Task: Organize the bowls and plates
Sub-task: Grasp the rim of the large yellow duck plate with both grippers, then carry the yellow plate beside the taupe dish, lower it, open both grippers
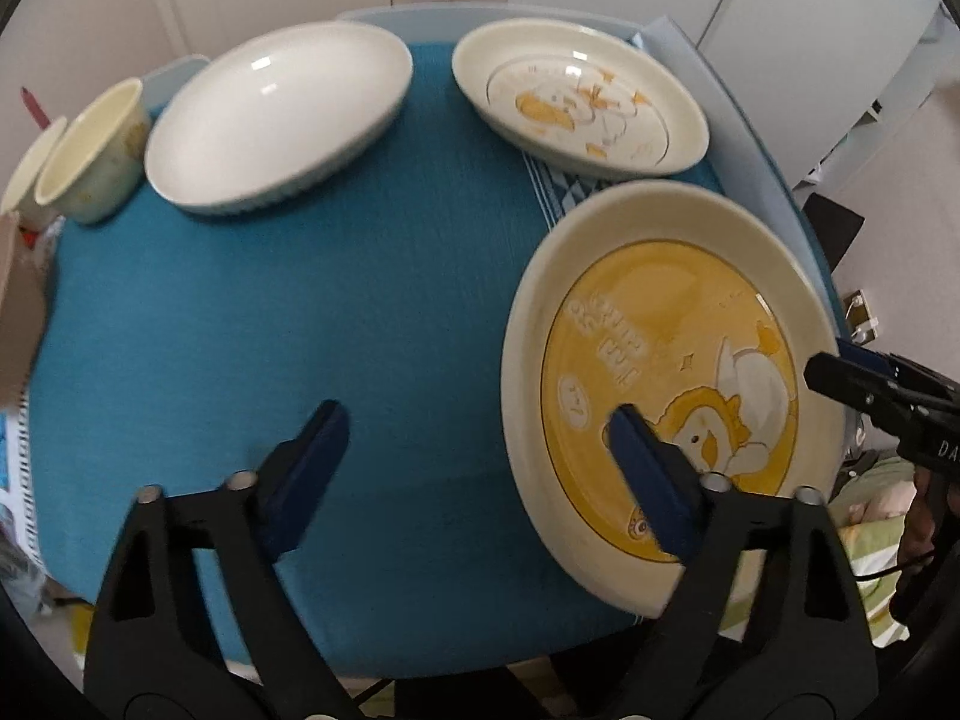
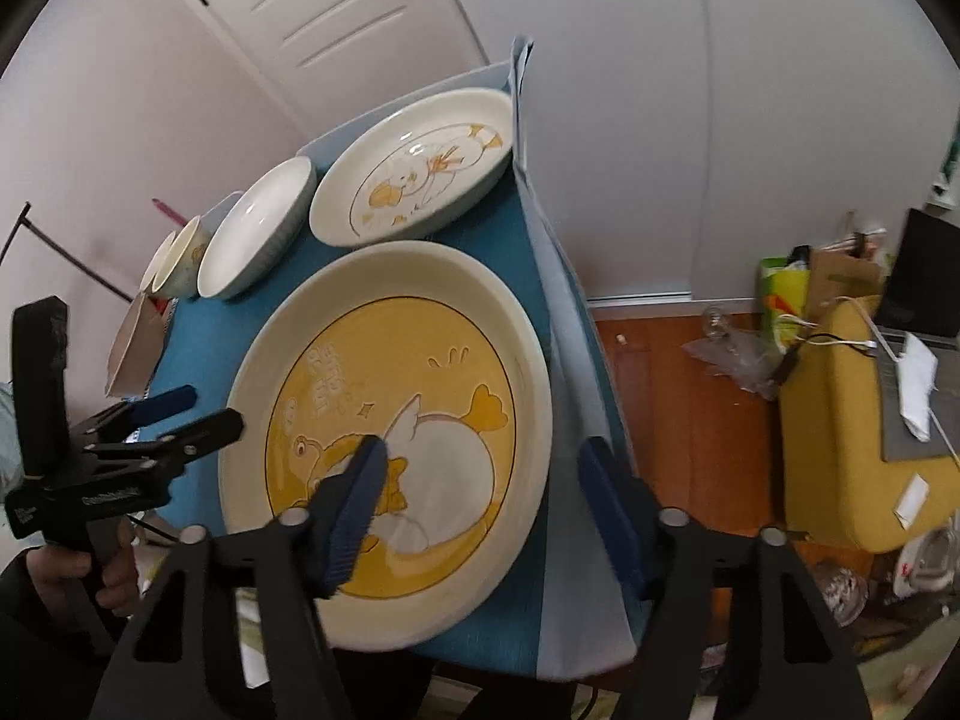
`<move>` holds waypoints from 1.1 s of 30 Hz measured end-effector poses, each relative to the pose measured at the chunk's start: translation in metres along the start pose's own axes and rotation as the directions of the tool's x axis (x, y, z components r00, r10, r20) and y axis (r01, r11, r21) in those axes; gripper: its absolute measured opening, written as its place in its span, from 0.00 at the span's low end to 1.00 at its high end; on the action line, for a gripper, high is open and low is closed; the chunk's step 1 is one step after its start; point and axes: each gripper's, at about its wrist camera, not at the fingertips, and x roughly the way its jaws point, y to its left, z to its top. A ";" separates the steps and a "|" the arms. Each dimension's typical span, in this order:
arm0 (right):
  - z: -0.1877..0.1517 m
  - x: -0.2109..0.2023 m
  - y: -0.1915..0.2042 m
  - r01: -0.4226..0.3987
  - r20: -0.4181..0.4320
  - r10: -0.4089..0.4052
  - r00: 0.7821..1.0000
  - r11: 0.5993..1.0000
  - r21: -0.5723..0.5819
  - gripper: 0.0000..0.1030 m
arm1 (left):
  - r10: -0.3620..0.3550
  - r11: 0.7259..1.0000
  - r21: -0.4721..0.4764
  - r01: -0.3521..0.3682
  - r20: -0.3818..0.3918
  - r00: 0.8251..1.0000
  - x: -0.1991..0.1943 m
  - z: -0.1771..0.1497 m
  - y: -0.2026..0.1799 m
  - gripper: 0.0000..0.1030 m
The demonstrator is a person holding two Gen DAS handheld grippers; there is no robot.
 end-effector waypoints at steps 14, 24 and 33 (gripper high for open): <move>0.006 0.019 -0.013 -0.009 -0.053 0.007 0.999 1.000 -0.025 0.14 | -0.076 0.997 -0.003 0.076 -0.033 0.997 0.010 0.003 -0.014 0.25; 0.007 0.016 -0.011 -0.003 -0.034 0.002 0.999 1.000 -0.027 0.14 | -0.071 0.997 -0.018 0.071 -0.012 0.997 0.008 0.005 -0.013 0.25; 0.010 0.004 0.005 0.005 0.015 -0.004 1.000 0.997 -0.074 0.14 | -0.070 0.997 -0.012 0.070 0.045 0.997 -0.028 0.001 0.002 0.25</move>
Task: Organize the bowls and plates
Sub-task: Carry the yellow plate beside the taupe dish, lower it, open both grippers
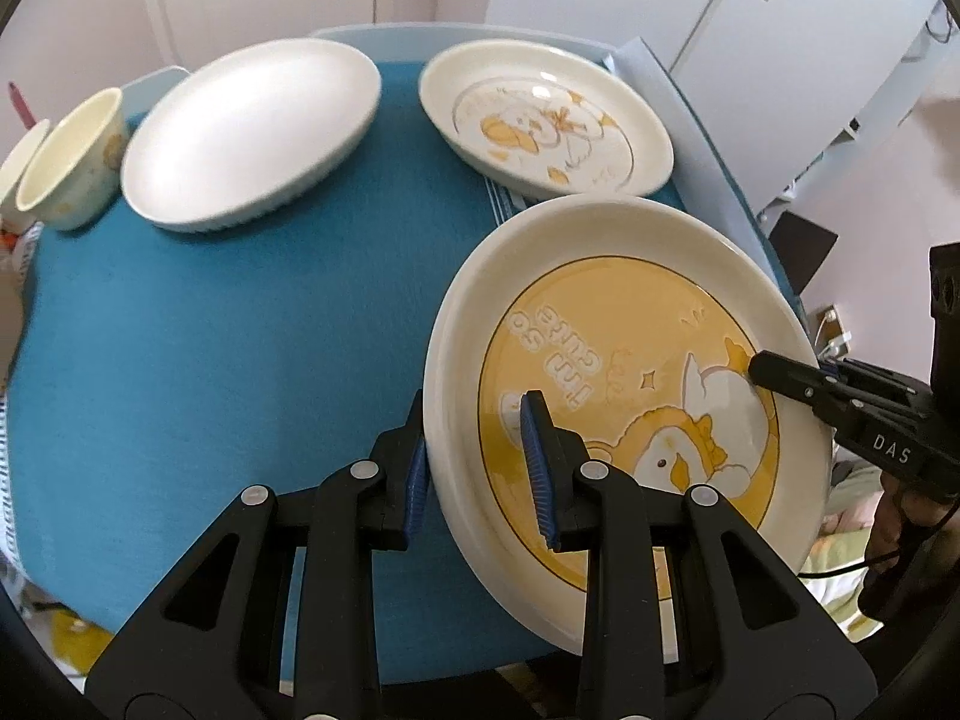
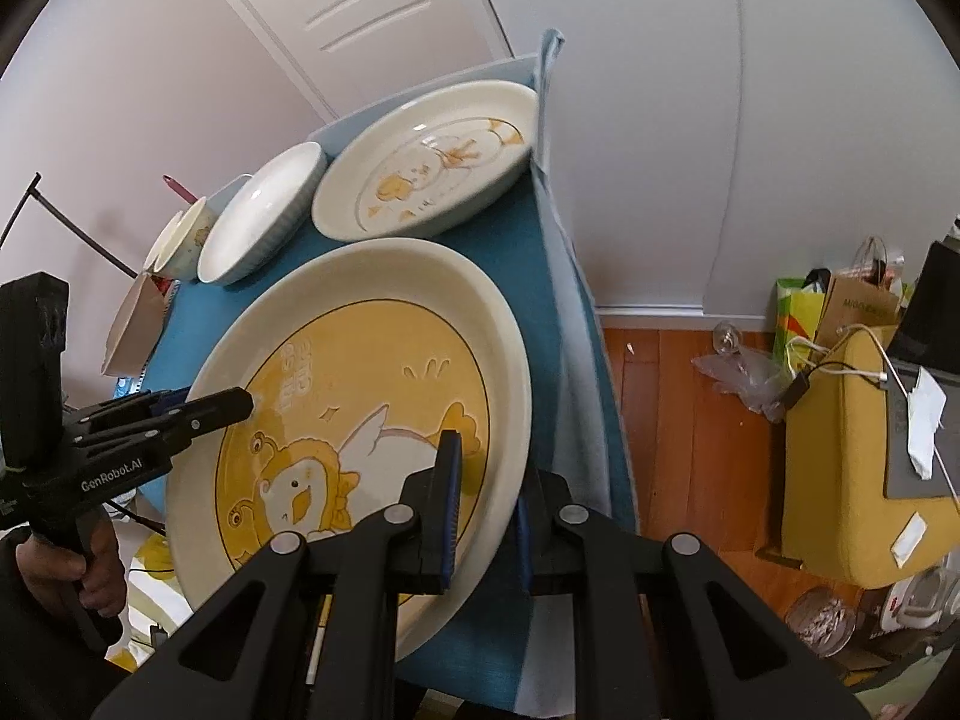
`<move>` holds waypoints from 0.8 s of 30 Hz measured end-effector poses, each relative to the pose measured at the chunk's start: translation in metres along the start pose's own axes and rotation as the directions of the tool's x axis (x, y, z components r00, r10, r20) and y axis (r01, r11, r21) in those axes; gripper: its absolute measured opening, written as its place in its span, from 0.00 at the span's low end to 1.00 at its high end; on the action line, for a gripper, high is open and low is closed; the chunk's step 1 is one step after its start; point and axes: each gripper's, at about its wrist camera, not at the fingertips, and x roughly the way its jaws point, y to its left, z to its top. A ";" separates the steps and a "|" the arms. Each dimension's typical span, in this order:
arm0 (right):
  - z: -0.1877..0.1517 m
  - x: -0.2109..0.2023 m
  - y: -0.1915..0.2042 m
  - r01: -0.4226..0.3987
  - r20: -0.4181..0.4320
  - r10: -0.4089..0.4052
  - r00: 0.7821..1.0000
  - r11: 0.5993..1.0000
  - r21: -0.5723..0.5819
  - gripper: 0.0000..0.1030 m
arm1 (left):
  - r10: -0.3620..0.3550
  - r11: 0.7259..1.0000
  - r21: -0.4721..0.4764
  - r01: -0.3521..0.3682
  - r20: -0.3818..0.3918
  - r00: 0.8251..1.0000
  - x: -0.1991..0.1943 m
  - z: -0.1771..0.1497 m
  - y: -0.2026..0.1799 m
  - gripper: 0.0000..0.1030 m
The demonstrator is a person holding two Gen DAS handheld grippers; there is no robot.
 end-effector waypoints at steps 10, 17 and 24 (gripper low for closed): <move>0.030 -0.018 0.061 -0.024 0.062 0.031 0.998 0.994 -0.104 0.14 | 0.051 0.997 -0.065 -0.045 0.096 0.994 -0.058 0.011 0.044 0.25; 0.041 -0.001 0.126 -0.049 0.060 0.059 0.996 0.985 -0.163 0.14 | 0.095 0.992 -0.097 -0.084 0.110 0.989 -0.090 0.007 0.108 0.25; 0.039 0.038 0.191 -0.086 0.014 0.090 0.996 0.980 -0.178 0.14 | 0.128 0.984 -0.137 -0.116 0.082 0.988 -0.105 -0.005 0.186 0.25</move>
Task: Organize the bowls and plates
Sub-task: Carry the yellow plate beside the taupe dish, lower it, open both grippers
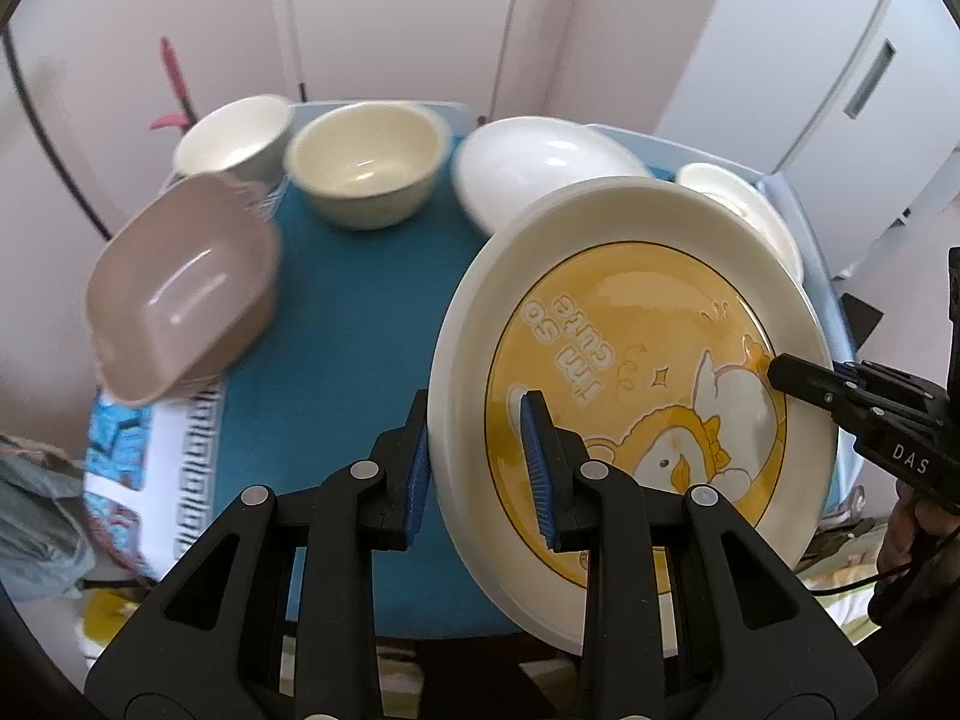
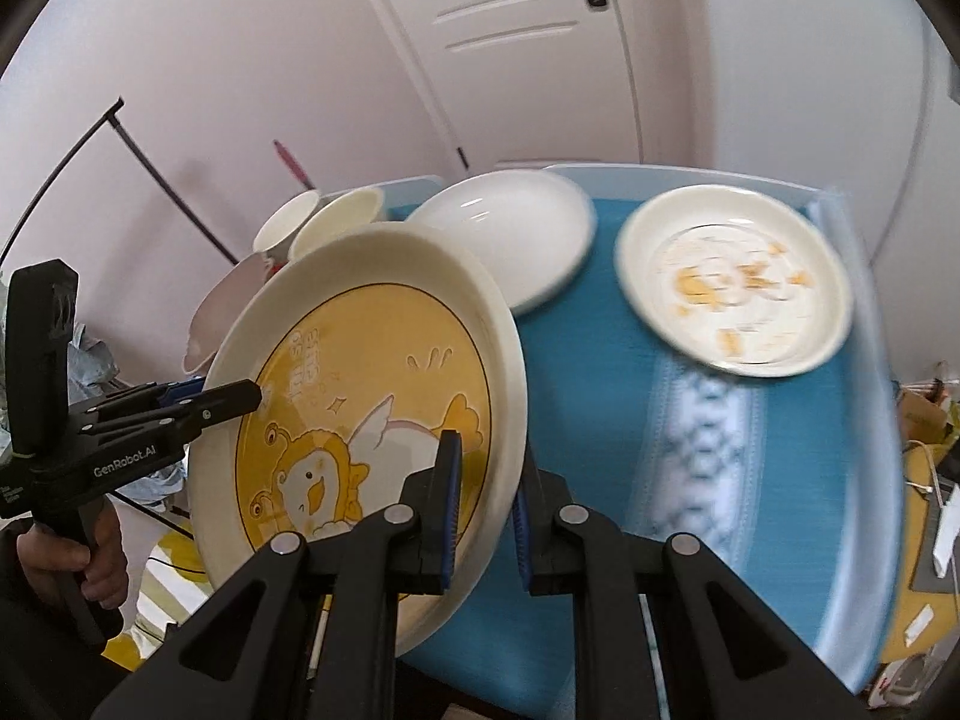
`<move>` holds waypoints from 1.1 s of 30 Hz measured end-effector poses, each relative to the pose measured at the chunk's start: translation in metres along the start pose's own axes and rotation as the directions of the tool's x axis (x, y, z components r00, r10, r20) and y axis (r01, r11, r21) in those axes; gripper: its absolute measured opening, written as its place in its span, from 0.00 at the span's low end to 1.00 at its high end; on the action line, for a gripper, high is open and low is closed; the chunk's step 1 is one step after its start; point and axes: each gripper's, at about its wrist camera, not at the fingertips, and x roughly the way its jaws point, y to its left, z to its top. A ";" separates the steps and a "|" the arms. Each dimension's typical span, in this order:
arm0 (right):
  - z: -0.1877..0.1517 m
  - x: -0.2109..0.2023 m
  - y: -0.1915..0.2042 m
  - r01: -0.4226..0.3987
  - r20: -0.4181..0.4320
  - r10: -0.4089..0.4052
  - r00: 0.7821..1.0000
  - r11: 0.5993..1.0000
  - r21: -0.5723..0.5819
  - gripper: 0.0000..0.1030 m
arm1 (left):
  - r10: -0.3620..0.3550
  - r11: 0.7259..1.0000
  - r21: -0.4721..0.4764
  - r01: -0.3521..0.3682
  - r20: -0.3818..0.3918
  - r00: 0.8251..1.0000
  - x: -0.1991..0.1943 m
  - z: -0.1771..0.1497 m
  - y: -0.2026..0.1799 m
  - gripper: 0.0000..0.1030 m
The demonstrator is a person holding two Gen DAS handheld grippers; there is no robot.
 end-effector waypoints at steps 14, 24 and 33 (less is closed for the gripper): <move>-0.012 0.097 0.072 0.028 -0.094 -0.028 0.995 1.000 0.001 0.14 | 0.034 0.999 -0.006 -0.035 -0.084 0.996 0.043 -0.014 0.095 0.25; -0.017 0.115 0.067 0.055 -0.073 -0.052 0.996 0.998 0.039 0.14 | 0.006 0.999 0.049 -0.003 -0.070 0.998 0.058 -0.014 0.102 0.25; -0.020 0.114 0.072 0.072 -0.080 -0.070 0.994 0.997 0.030 0.14 | 0.030 0.996 0.082 -0.025 -0.063 0.998 0.057 -0.021 0.097 0.25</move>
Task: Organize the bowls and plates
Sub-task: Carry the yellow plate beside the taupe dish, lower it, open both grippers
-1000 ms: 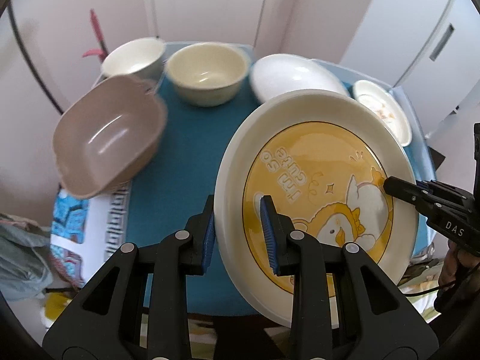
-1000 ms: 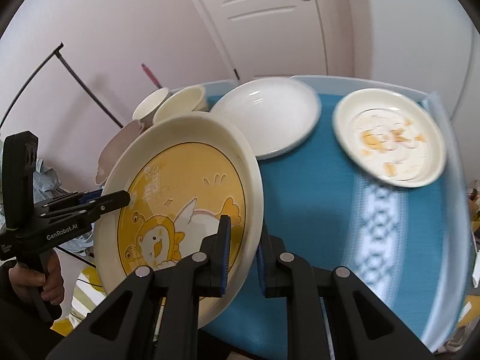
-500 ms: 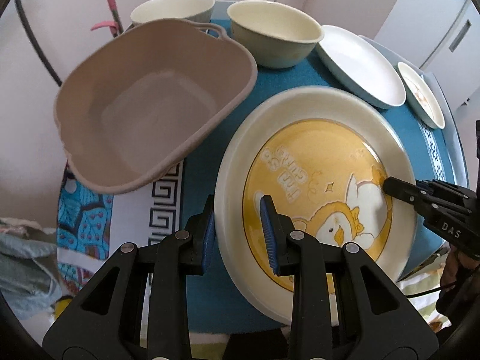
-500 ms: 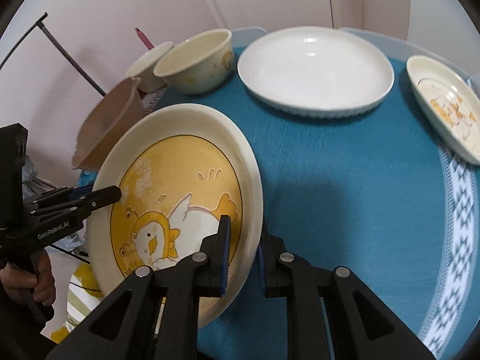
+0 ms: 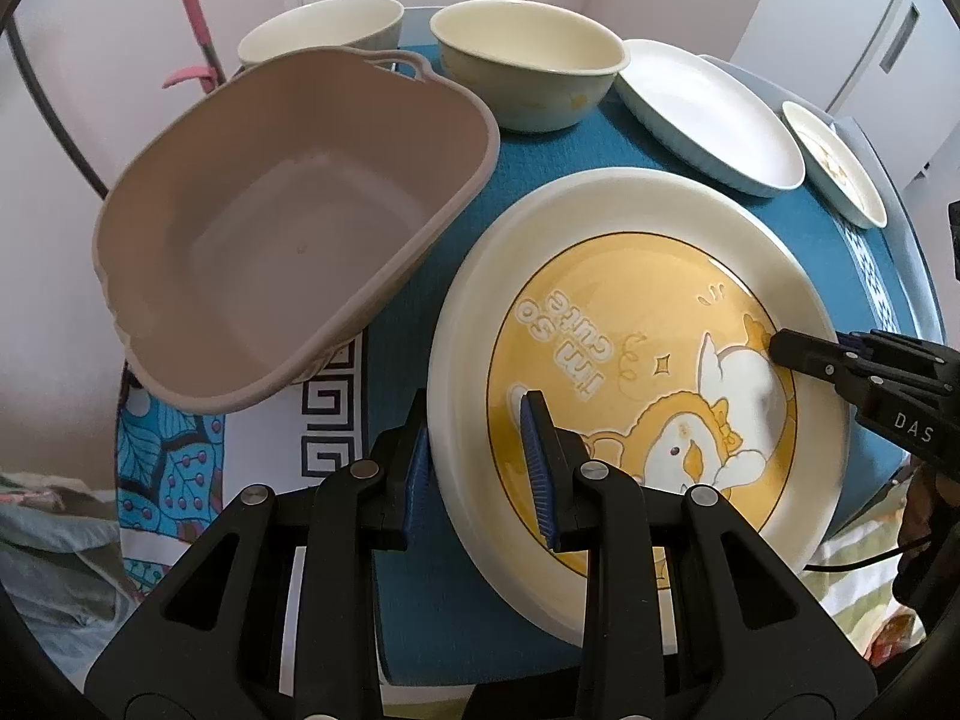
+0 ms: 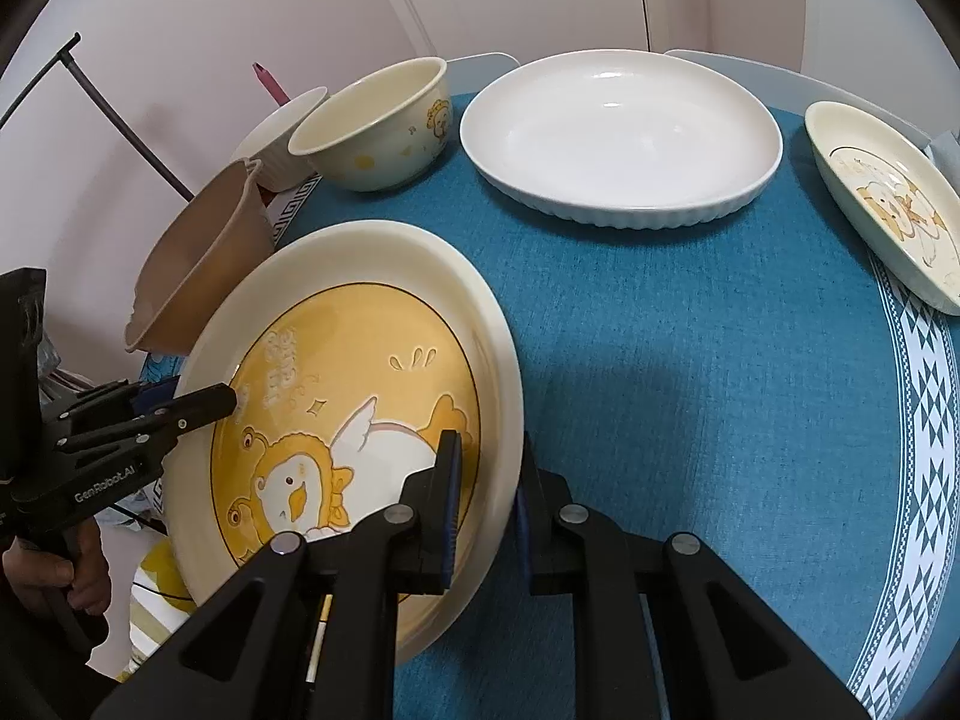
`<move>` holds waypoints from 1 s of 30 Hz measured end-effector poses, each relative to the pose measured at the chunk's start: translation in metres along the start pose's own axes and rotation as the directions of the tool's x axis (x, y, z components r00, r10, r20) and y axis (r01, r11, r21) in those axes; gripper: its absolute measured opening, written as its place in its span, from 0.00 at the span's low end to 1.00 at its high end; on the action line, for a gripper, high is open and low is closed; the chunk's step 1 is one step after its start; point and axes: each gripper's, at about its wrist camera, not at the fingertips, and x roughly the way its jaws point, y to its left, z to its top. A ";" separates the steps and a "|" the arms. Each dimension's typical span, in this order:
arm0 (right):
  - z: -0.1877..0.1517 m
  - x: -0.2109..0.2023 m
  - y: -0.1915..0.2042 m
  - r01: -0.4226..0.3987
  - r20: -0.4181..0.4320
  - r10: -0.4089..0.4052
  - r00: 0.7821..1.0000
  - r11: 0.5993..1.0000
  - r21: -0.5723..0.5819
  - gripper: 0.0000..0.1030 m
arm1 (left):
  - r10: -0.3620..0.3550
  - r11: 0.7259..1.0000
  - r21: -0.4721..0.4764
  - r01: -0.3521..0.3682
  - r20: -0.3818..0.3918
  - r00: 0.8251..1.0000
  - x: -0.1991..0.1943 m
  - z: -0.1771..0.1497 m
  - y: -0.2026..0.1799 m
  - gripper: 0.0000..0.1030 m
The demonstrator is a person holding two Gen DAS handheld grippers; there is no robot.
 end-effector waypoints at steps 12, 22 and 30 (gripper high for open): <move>-0.004 -0.004 0.002 0.005 0.043 -0.007 0.999 0.999 0.034 0.54 | 0.018 1.000 0.001 -0.018 -0.026 0.999 0.008 0.002 -0.009 0.64; -0.002 -0.029 -0.002 0.023 0.043 -0.026 0.999 0.998 0.050 0.73 | 0.027 1.000 0.016 -0.027 0.005 1.000 -0.023 0.003 -0.022 0.70; 0.037 -0.100 0.014 0.039 0.169 -0.039 0.985 0.999 0.006 0.92 | -0.022 1.000 0.004 0.022 0.192 0.981 -0.102 0.054 -0.030 0.93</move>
